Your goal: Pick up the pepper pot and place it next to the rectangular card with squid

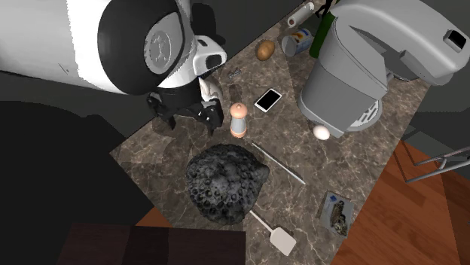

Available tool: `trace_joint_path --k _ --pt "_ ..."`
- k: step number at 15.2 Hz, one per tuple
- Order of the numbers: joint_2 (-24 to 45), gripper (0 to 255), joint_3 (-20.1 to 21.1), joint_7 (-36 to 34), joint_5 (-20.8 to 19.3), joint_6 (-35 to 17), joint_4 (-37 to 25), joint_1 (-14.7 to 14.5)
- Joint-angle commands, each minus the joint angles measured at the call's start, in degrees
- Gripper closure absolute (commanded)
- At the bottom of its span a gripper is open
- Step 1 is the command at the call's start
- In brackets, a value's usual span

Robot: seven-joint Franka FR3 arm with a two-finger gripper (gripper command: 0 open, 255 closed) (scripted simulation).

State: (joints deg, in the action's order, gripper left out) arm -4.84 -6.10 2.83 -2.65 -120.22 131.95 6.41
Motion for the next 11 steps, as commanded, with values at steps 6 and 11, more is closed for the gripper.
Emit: trace_joint_path --k 6,11 --pt "15.5 0 -1.3 4.0 4.2 -6.0 -10.0 1.7" --pt "26.6 0 -1.2 6.7 7.6 -7.9 -19.5 3.7"
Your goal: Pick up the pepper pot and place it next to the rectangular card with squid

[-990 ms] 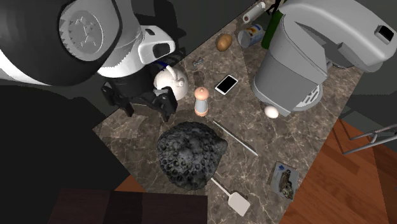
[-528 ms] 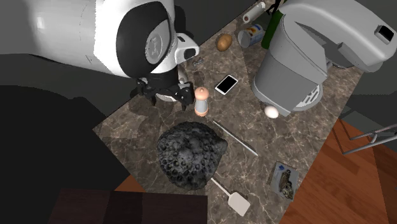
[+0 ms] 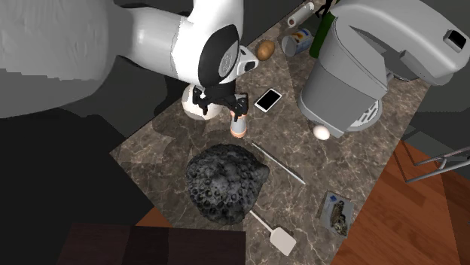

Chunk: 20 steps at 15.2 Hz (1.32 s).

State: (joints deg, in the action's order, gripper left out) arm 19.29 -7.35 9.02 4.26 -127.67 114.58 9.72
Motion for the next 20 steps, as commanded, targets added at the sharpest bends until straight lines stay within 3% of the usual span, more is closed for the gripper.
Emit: trace_joint_path --k 1,10,20 --pt "4.7 0 0.2 1.0 1.3 -0.6 -4.2 0.9" --pt "24.5 0 1.7 3.3 5.3 1.4 -26.4 5.2" --pt "28.1 0 2.2 3.6 5.8 -2.4 -26.1 5.2"
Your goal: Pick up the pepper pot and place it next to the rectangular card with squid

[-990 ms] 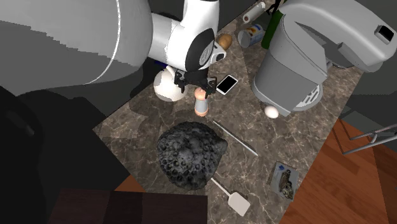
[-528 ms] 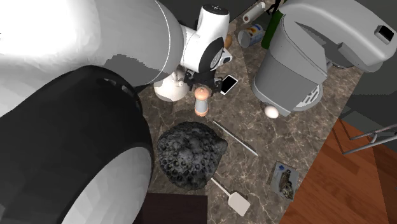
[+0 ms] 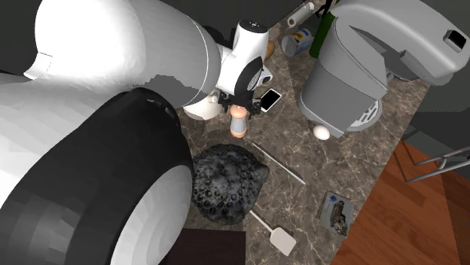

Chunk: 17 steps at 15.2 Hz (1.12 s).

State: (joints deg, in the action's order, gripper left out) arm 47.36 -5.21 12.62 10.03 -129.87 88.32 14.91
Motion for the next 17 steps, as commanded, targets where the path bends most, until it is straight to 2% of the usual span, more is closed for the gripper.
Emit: trace_joint_path --k 1,5,6,17 --pt "0.0 0 0.0 0.0 0.0 -0.2 0.1 0.0" --pt "0.0 0 0.0 0.0 0.0 -0.1 0.1 0.0" --pt "0.0 255 0.0 0.0 0.0 -0.1 0.1 0.0" --pt "-1.1 255 -0.1 -0.1 -0.1 0.7 0.5 -0.1"
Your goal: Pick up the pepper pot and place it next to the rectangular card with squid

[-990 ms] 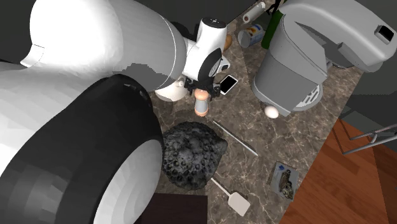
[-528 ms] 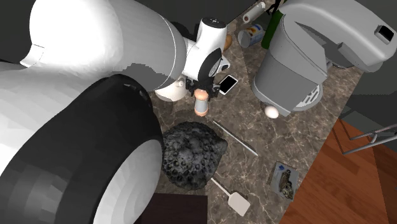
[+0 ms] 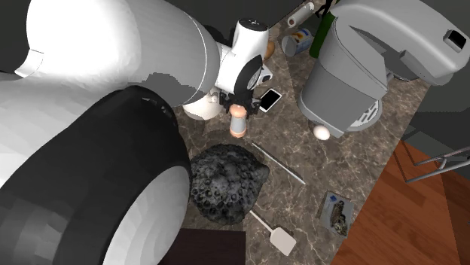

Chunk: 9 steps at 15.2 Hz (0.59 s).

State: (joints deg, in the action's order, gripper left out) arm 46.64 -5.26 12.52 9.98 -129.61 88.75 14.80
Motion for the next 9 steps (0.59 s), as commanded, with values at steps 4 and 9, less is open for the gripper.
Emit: trace_joint_path --k 4,9 --pt "-2.6 255 -0.3 -0.2 -0.3 2.1 0.5 -0.1" --pt "-5.2 255 -0.5 -0.5 -0.6 4.5 0.7 -0.3"
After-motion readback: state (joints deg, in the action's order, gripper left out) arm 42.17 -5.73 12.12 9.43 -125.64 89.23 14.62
